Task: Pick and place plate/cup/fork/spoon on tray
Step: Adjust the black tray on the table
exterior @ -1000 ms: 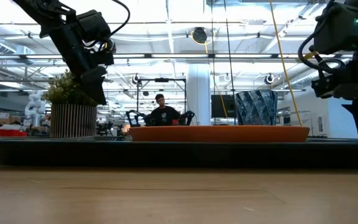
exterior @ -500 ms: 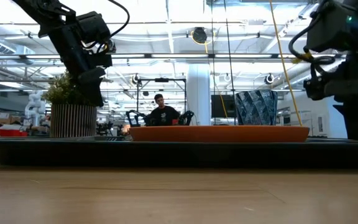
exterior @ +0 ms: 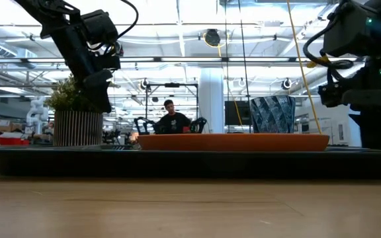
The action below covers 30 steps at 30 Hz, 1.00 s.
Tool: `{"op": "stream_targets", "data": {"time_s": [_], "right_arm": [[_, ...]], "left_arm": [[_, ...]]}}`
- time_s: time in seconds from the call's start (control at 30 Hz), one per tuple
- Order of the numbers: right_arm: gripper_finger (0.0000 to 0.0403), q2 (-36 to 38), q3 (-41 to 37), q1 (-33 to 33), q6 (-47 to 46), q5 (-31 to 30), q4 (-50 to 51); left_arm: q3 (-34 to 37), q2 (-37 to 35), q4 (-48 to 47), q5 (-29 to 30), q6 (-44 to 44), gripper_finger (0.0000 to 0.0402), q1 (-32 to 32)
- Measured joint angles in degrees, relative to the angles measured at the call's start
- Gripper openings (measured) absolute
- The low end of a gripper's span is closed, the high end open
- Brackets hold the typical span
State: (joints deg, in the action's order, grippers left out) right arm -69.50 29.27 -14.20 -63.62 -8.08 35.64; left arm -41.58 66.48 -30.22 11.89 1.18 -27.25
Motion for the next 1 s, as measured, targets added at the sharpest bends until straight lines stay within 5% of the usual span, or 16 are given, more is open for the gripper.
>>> {"op": "stream_targets", "data": {"time_s": [0.37, 0.77, 1.0], "right_arm": [[0.0, 0.0, 0.0, 1.1, 5.8, -2.4, -13.4], [0.0, -1.1, 0.0, 2.2, 5.8, -0.4, -9.4], [0.0, 0.2, 0.2, 1.8, 4.4, 0.6, -1.6]], "left_arm": [[0.0, 0.0, 0.4, 0.0, 2.4, 0.0147, 0.8], [0.0, 0.0, -0.7, 0.1, 4.9, 0.0147, 3.1], [0.0, 0.0, -15.4, 1.1, 12.6, 0.0147, 6.9]]}}
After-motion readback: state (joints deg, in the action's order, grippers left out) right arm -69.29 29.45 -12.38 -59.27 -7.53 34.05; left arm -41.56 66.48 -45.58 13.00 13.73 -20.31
